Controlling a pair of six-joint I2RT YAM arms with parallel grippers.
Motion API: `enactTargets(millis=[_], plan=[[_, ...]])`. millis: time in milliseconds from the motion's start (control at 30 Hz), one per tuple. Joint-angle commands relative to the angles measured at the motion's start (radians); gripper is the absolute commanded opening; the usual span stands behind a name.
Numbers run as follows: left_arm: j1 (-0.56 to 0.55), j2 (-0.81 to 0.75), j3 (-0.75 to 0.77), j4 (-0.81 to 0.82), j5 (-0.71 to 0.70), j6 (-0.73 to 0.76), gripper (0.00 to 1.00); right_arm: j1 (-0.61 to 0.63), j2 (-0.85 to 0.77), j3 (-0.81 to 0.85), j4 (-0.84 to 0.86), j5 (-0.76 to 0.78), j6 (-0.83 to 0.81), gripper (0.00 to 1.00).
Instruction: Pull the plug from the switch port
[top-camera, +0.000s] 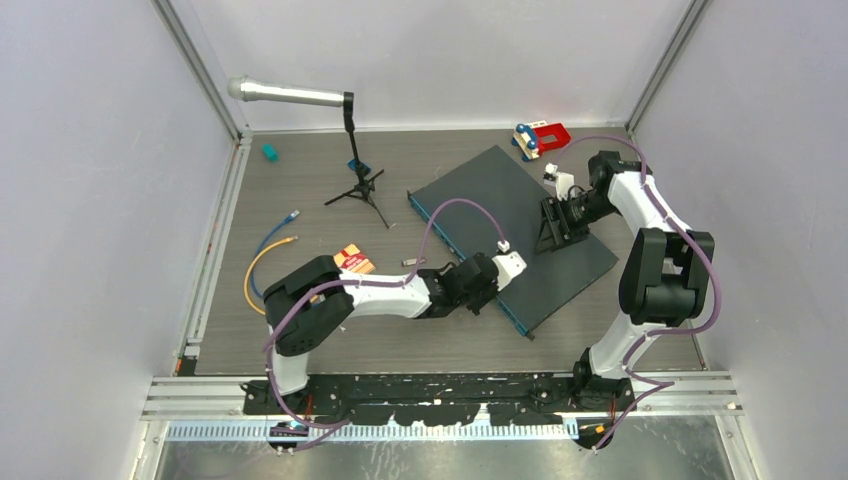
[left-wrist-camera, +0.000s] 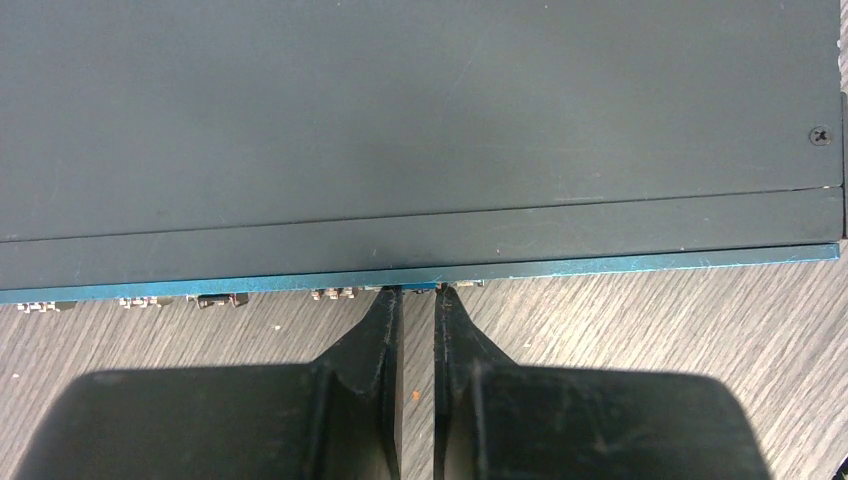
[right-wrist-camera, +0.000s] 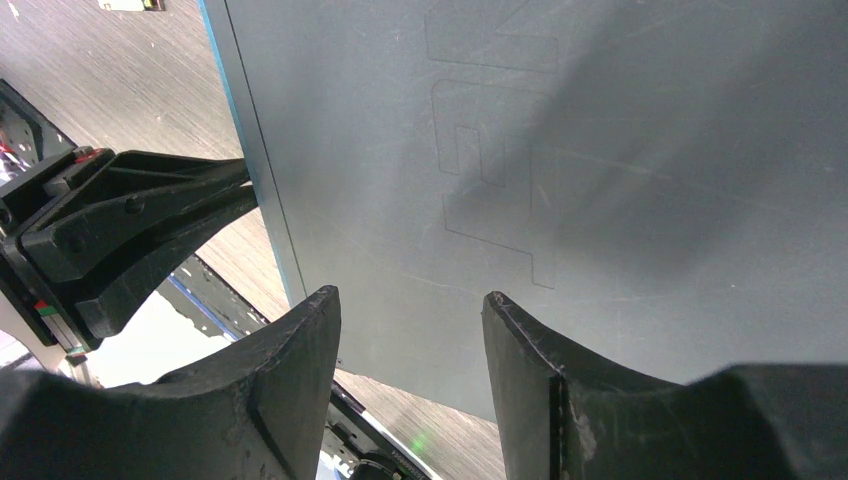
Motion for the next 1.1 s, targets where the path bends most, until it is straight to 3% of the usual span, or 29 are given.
enactTargets(millis=[0, 533, 800, 1067], plan=[[-0.004, -0.009, -0.013, -0.270, 0.009, -0.001, 0.00, 0.005, 0.001, 0.036, -0.010, -0.019, -0.014, 0.59], [-0.004, -0.087, -0.069, -0.294, 0.079, 0.006, 0.00, 0.005, 0.012, 0.040, -0.014, -0.014, -0.016, 0.59], [0.000, -0.228, -0.187, -0.062, 0.118, 0.059, 0.00, 0.006, 0.014, 0.043, -0.016, -0.016, -0.018, 0.59], [0.034, -0.204, -0.147, 0.046, 0.197, 0.022, 0.33, 0.008, 0.015, 0.043, -0.020, -0.015, -0.017, 0.59]])
